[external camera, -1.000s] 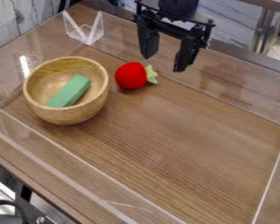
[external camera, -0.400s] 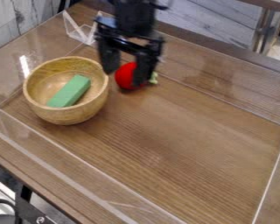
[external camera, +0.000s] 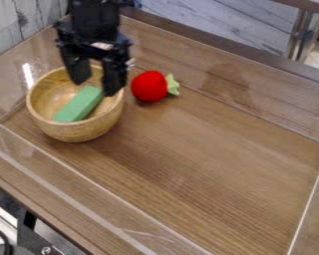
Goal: Remove the green stick from the brown bowl and put it on the table
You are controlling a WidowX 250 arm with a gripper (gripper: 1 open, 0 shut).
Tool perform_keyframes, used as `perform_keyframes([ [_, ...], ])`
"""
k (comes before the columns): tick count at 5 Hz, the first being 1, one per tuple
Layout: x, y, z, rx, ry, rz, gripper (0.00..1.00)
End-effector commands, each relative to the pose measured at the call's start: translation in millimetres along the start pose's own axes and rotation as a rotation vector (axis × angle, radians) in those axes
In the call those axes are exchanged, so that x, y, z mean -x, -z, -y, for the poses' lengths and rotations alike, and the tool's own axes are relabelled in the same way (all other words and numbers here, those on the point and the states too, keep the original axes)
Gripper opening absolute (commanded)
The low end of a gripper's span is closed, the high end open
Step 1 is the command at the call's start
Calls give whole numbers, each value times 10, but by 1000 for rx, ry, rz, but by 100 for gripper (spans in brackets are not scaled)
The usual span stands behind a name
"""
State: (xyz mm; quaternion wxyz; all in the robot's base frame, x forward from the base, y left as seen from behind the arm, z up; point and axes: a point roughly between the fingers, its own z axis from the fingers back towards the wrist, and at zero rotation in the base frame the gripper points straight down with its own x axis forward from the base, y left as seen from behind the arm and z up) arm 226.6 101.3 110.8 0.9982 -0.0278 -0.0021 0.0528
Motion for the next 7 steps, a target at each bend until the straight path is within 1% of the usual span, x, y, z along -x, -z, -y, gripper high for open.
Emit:
perform_keyframes([
  [1,-86,-94,-138,-12,50,58,100],
  [2,-173,-24,-159,-7,100,48,100],
  [4,-61,265,-242,6,50,42,100],
  [5,-97,353,-308,9,-48,47,100],
  [6,-128,416,-339,13,-129,45,100],
  [7,-160,471,-360,15,-190,42,100],
])
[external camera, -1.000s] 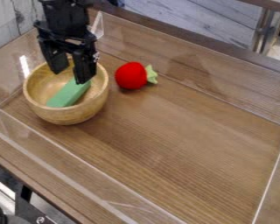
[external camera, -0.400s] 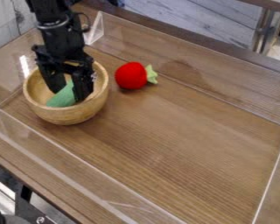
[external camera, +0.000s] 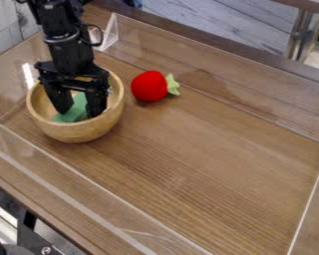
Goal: Remove the green stick from the brown bowl and put it on the table
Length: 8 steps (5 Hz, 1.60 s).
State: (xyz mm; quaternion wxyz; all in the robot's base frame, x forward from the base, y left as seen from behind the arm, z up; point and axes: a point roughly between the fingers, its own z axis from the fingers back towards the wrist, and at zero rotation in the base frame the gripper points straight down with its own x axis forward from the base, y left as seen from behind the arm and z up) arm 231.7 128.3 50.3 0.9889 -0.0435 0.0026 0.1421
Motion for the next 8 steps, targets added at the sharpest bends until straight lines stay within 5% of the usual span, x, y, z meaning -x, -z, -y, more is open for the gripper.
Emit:
perform_keyframes([
  [1,-198,-96,-93,-13,-15,44,100],
  [2,-288,-85,-139,-12,-17,42,100],
  [4,-432,-59,-110,9,142,17,100],
  [6,-404,29,-221,37,-20,24,100],
  [8,-353,36,-80,60,-68,18,100],
])
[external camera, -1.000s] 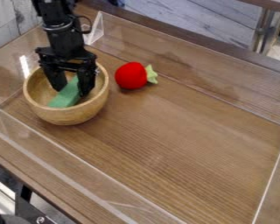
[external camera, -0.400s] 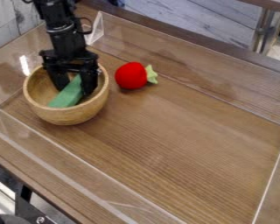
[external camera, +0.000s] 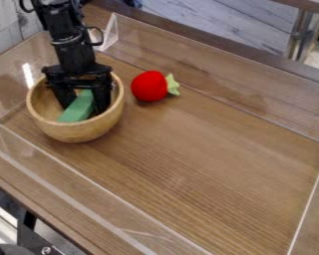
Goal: Remove the green stick from the brown bowl and put it on the table
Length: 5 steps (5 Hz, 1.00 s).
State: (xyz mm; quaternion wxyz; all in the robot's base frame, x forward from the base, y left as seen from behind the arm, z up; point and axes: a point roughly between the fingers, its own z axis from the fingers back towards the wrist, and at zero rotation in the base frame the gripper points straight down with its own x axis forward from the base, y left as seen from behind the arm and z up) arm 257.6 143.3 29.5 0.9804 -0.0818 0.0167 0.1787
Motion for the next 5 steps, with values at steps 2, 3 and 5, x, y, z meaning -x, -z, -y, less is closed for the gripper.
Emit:
perform_keyframes([
  [2,-44,-295,-43,-13,89,63,0],
  [3,-43,-570,13,-10,96,92,0],
  [5,-28,-1016,558,16,111,164,0],
])
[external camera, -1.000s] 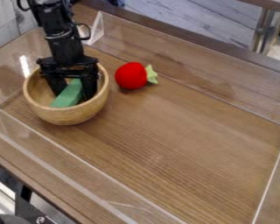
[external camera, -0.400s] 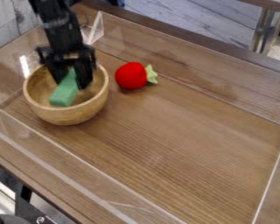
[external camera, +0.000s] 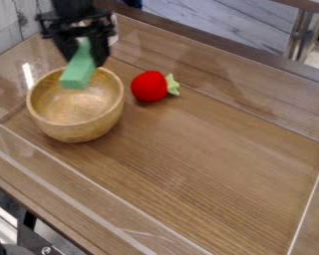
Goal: Remove the green stick from the brown bowl and put it on the table
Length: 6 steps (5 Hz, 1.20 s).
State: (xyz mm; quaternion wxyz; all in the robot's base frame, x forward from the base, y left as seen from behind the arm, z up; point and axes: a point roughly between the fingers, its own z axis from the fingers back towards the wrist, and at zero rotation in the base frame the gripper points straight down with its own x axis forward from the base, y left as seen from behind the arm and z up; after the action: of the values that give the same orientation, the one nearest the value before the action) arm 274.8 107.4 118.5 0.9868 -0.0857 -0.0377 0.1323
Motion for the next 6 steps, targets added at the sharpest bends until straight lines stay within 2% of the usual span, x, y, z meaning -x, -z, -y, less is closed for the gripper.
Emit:
perform_keyframes([
  [1,6,-107,519,0,107,50,0],
  [2,122,84,984,-11,161,37,0],
  [3,263,364,1360,-21,281,8,0],
  [4,390,601,1604,-24,385,-18,0],
  [5,481,710,1577,-36,394,-28,0],
  [6,511,704,1456,-43,386,-34,0],
])
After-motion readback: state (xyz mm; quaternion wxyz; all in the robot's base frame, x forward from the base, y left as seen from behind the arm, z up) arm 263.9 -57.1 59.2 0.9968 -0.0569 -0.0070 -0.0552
